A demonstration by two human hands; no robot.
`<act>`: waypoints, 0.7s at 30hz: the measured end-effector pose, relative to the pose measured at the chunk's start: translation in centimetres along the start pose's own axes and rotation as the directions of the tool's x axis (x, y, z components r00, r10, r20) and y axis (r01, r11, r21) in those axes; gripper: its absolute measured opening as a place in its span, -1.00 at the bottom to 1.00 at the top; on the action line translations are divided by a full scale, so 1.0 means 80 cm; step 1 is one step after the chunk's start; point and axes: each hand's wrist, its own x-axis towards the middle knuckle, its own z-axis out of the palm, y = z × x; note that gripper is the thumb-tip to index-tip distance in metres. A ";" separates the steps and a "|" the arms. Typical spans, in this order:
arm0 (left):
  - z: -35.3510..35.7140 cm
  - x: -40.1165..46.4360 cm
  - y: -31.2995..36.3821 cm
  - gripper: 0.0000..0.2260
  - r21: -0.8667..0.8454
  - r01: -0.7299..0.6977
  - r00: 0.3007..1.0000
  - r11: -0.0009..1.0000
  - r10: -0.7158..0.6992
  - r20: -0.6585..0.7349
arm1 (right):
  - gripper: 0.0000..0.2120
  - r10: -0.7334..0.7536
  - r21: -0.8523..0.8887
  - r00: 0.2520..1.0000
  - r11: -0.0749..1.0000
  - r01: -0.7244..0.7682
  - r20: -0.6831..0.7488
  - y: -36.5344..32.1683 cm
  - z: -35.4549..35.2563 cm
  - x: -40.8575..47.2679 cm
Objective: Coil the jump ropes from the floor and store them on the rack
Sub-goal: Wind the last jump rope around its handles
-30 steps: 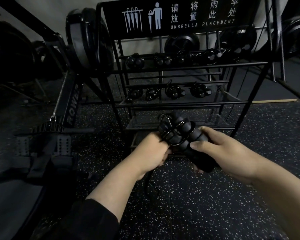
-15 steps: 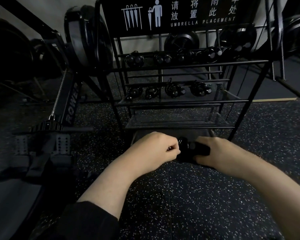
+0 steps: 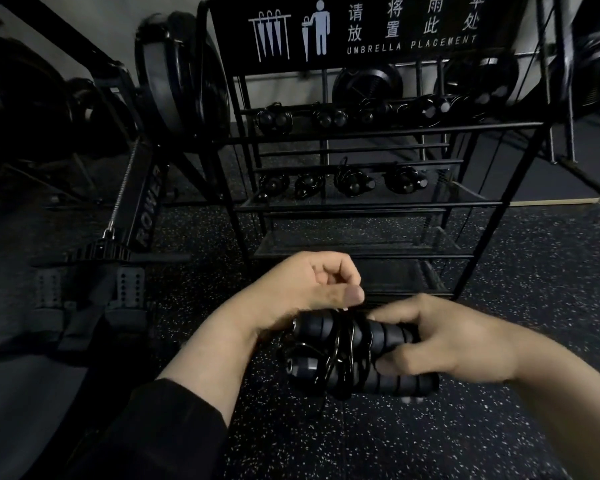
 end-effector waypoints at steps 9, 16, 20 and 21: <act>0.044 0.012 -0.027 -0.73 -0.478 -0.032 0.967 0.878 -0.094 -0.237 | -0.59 -0.119 0.407 0.964 0.889 0.209 -0.236 0.000 0.010 0.012; 0.060 0.028 -0.026 -0.74 -0.083 0.229 0.914 0.970 -0.244 -0.323 | -0.60 0.041 0.395 0.813 0.888 0.237 -0.581 -0.001 -0.002 0.017; 0.053 0.026 -0.028 -0.80 0.330 0.267 0.949 0.906 -0.189 -0.251 | -0.77 0.058 0.127 0.665 0.990 0.056 -0.745 0.007 -0.019 0.013; 0.053 0.025 -0.027 -0.76 0.440 0.252 0.957 0.862 -0.154 -0.246 | -0.79 0.041 0.035 0.644 0.999 -0.022 -0.764 0.011 -0.024 0.012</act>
